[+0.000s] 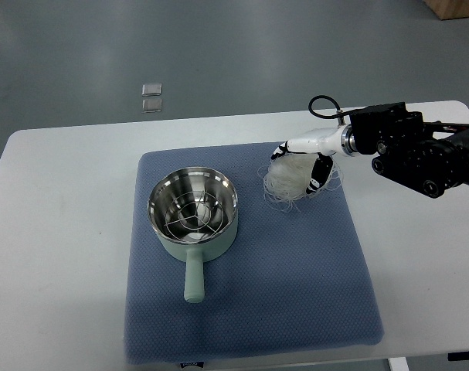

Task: Put vermicelli into pot with right hand
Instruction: 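Close the right hand fingers around the vermicelli bundle, then lift the vermicelli with the right hand toward the steel pot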

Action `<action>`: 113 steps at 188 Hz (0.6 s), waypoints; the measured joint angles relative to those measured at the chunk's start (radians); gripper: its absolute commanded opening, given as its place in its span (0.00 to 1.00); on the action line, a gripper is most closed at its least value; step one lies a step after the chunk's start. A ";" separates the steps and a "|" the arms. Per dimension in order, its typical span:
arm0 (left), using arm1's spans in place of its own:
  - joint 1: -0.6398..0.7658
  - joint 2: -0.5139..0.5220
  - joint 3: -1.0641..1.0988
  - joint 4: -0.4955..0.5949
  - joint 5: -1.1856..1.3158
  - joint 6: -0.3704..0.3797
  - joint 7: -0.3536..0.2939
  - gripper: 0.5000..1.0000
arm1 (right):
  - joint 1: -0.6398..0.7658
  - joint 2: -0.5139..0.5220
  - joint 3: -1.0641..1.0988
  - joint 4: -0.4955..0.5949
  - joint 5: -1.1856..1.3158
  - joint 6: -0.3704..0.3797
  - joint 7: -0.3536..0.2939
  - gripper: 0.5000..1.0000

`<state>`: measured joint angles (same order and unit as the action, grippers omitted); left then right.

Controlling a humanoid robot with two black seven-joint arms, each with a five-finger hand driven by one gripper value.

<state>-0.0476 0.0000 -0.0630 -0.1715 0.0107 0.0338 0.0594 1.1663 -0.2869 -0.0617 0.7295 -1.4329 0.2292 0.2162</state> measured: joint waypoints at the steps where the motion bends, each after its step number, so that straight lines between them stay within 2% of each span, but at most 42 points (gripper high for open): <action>1: 0.000 0.000 0.000 0.000 0.000 0.000 0.000 1.00 | -0.001 0.000 0.000 0.000 -0.001 0.000 0.000 0.71; 18: 0.000 0.000 0.000 0.000 0.000 0.000 0.000 1.00 | -0.009 0.000 -0.016 -0.003 -0.007 -0.001 0.000 0.66; 30: 0.000 0.000 0.000 0.000 0.000 0.000 0.000 1.00 | -0.010 0.000 -0.038 -0.006 -0.008 -0.004 0.000 0.55; 38: 0.000 0.000 0.000 0.000 0.000 0.000 0.000 1.00 | -0.011 0.001 -0.049 -0.007 -0.009 -0.010 0.000 0.39; 39: 0.000 0.000 0.000 0.000 0.000 0.000 0.000 1.00 | -0.011 0.001 -0.050 -0.007 -0.009 -0.011 0.000 0.33; 41: 0.000 0.000 0.000 0.000 0.000 0.000 0.000 1.00 | -0.011 0.001 -0.052 -0.008 -0.009 -0.013 0.000 0.33; 42: 0.000 0.000 0.000 0.000 0.000 0.000 0.000 1.00 | -0.011 0.001 -0.053 -0.008 -0.009 -0.013 0.000 0.26; 43: 0.000 0.000 0.000 0.000 0.000 0.000 0.000 1.00 | -0.011 0.001 -0.053 -0.008 -0.009 -0.014 0.000 0.26; 44: 0.000 0.000 0.000 0.000 0.000 0.000 0.000 1.00 | -0.011 0.001 -0.054 -0.008 -0.009 -0.015 0.000 0.18; 45: 0.000 0.000 0.000 0.000 0.000 0.000 0.000 1.00 | -0.011 0.001 -0.054 -0.008 -0.009 -0.015 0.000 0.18; 46: 0.000 0.000 0.000 0.000 0.000 0.000 0.000 1.00 | -0.011 0.001 -0.055 -0.008 -0.009 -0.016 0.000 0.09; 47: 0.000 0.000 0.000 0.000 0.000 0.000 0.000 1.00 | -0.012 0.001 -0.055 -0.008 -0.009 -0.017 0.000 0.09; 48: 0.000 0.000 0.000 0.000 0.000 0.000 0.000 1.00 | -0.012 0.001 -0.056 -0.009 -0.009 -0.017 0.000 0.01; 113: 0.000 0.000 0.000 0.000 0.000 0.000 0.000 1.00 | 0.013 -0.006 -0.048 -0.004 0.000 -0.088 0.008 0.00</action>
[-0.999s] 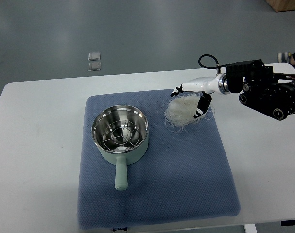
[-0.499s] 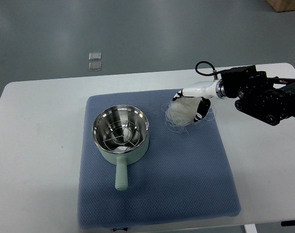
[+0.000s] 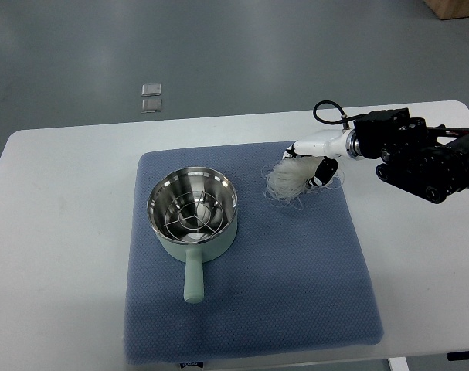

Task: Put vermicelli into pot with right hand
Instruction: 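Lift the vermicelli with the right hand toward the steel pot, then lower the vermicelli into the steel pot and open the right hand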

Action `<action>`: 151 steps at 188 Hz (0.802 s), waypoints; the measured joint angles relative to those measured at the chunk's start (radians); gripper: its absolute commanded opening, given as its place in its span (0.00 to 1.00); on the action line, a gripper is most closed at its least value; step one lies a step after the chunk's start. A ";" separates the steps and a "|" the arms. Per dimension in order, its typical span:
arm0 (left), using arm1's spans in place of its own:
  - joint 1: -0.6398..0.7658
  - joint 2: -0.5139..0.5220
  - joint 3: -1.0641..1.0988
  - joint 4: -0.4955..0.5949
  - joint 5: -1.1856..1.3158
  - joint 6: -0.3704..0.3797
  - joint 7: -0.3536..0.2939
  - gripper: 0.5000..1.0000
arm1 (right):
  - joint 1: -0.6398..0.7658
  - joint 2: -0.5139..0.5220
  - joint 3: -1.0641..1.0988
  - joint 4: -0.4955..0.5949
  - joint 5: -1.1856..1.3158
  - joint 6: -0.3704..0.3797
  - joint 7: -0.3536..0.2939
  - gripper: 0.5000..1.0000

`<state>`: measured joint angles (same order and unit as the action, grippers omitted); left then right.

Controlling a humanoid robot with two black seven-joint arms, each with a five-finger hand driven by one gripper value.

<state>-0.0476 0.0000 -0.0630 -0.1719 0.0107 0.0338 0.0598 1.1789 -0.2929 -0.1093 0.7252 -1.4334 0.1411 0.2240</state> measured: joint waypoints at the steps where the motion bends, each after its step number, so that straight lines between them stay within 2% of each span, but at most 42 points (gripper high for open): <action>1: 0.000 0.000 0.000 0.000 0.000 0.000 0.000 1.00 | 0.001 0.000 0.000 0.000 0.001 -0.001 0.000 0.00; 43: 0.000 0.000 0.000 0.000 0.000 0.000 0.000 1.00 | 0.040 -0.029 0.067 0.045 0.014 -0.038 0.017 0.00; 73: 0.000 0.000 0.000 0.001 0.000 0.000 0.000 1.00 | 0.100 -0.086 0.175 0.151 0.035 -0.028 0.018 0.00; 109: 0.000 0.000 0.000 -0.001 0.000 0.000 0.000 1.00 | 0.190 -0.143 0.198 0.299 0.098 -0.007 0.021 0.00; 151: 0.000 0.000 0.000 0.000 0.000 0.000 0.000 1.00 | 0.207 -0.129 0.199 0.412 0.106 -0.002 0.022 0.00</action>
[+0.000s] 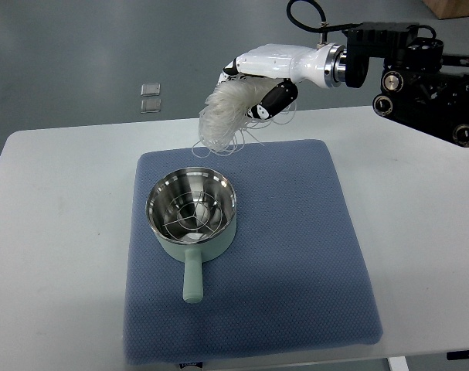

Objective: Put vermicelli into pot with right hand

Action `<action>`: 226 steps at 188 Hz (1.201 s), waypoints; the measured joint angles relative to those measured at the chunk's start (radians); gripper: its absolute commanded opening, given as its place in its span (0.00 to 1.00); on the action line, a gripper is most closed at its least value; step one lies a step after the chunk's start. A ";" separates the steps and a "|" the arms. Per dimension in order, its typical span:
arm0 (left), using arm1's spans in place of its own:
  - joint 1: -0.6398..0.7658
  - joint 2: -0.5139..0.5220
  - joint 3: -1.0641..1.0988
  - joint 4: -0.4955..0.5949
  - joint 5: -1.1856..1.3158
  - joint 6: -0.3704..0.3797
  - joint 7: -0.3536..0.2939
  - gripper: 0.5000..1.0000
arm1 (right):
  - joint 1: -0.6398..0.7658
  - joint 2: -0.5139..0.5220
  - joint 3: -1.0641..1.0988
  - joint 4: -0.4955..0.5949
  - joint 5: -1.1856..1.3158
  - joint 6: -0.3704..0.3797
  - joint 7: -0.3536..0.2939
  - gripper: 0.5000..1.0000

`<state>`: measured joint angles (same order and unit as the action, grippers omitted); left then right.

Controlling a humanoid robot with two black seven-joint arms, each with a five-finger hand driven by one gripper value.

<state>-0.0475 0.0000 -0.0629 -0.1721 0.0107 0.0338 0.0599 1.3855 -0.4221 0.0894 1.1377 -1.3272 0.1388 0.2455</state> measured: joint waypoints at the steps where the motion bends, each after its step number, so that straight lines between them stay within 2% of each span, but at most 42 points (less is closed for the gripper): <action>1: 0.000 0.000 0.000 0.000 0.000 0.000 0.000 1.00 | 0.000 0.002 0.000 0.001 0.000 0.000 0.000 0.00; 57: 0.000 0.000 0.000 0.001 0.000 0.000 0.000 1.00 | -0.053 0.145 -0.010 0.007 0.000 -0.002 0.000 0.00; 98: 0.000 0.000 0.000 0.001 0.000 0.000 0.000 1.00 | -0.096 0.199 -0.015 -0.013 -0.013 -0.008 -0.001 0.00; 105: 0.000 0.000 0.000 0.001 0.000 0.000 0.000 1.00 | -0.101 0.203 -0.016 -0.019 -0.014 -0.009 -0.001 0.18; 110: 0.000 0.000 0.000 0.001 0.000 0.000 0.000 1.00 | -0.106 0.205 -0.016 -0.024 -0.015 -0.010 -0.001 0.25; 115: 0.000 0.000 0.000 0.001 0.000 0.000 0.000 1.00 | -0.110 0.205 -0.016 -0.027 -0.016 -0.011 -0.001 0.38; 123: 0.000 0.000 0.000 0.001 0.000 0.000 0.000 1.00 | -0.115 0.205 -0.016 -0.030 -0.016 -0.012 -0.002 0.53; 146: 0.000 0.000 0.000 0.000 0.000 0.000 0.000 1.00 | -0.122 0.196 -0.016 -0.034 -0.016 -0.013 -0.002 0.72; 160: 0.000 0.000 0.000 0.000 0.000 0.000 0.000 1.00 | -0.123 0.190 -0.013 -0.035 -0.015 -0.013 -0.002 0.75; 226: 0.000 0.000 0.000 0.000 0.000 0.000 0.000 1.00 | -0.122 0.126 0.051 -0.035 0.012 -0.024 -0.001 0.75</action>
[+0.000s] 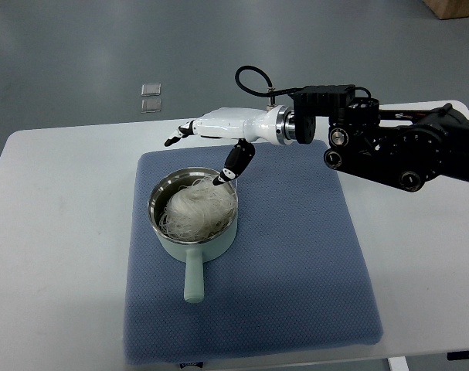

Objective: Put vermicelli into pot with right hand

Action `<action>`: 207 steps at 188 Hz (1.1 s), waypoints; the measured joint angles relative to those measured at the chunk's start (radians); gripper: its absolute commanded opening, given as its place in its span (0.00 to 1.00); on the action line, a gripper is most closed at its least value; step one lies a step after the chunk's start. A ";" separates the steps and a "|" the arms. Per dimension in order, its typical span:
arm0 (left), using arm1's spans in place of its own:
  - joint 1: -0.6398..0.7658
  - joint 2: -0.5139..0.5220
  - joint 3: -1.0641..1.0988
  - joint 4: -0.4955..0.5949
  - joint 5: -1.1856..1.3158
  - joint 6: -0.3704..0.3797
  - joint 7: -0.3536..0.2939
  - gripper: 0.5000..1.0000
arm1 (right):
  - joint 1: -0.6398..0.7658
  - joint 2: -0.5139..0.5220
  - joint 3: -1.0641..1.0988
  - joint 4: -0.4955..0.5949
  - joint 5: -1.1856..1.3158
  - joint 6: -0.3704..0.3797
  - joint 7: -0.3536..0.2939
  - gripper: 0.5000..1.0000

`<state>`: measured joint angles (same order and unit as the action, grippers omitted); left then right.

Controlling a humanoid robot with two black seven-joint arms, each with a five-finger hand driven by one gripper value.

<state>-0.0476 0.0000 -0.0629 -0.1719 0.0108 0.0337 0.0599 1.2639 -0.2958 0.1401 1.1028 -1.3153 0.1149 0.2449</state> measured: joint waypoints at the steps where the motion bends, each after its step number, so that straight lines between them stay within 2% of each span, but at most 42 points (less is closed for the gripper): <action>1: 0.000 0.000 0.000 0.000 0.000 0.000 0.000 1.00 | 0.000 -0.002 0.004 0.000 0.002 0.000 0.000 0.75; 35: 0.000 0.000 0.000 -0.001 0.000 0.000 0.000 1.00 | -0.058 -0.066 0.139 -0.026 0.180 -0.001 -0.011 0.74; 67: 0.000 0.000 0.001 -0.001 0.000 0.000 0.000 1.00 | -0.174 -0.088 0.281 -0.152 0.429 -0.012 -0.019 0.74; 104: 0.000 0.000 0.001 -0.002 0.000 -0.001 0.000 1.00 | -0.319 -0.041 0.457 -0.296 0.738 -0.128 -0.071 0.74; 135: 0.000 0.000 0.000 -0.001 0.000 -0.002 0.000 1.00 | -0.395 -0.021 0.495 -0.325 0.988 -0.171 -0.085 0.75; 150: 0.000 0.000 0.000 0.000 0.000 -0.002 0.000 1.00 | -0.421 -0.015 0.497 -0.330 1.065 -0.174 -0.085 0.83; 207: 0.000 0.000 0.000 0.000 0.000 -0.002 0.000 1.00 | -0.478 0.009 0.499 -0.334 1.120 -0.178 -0.073 0.85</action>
<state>-0.0476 0.0000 -0.0630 -0.1722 0.0108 0.0321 0.0598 0.7854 -0.2873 0.6393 0.7687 -0.1949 -0.0629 0.1716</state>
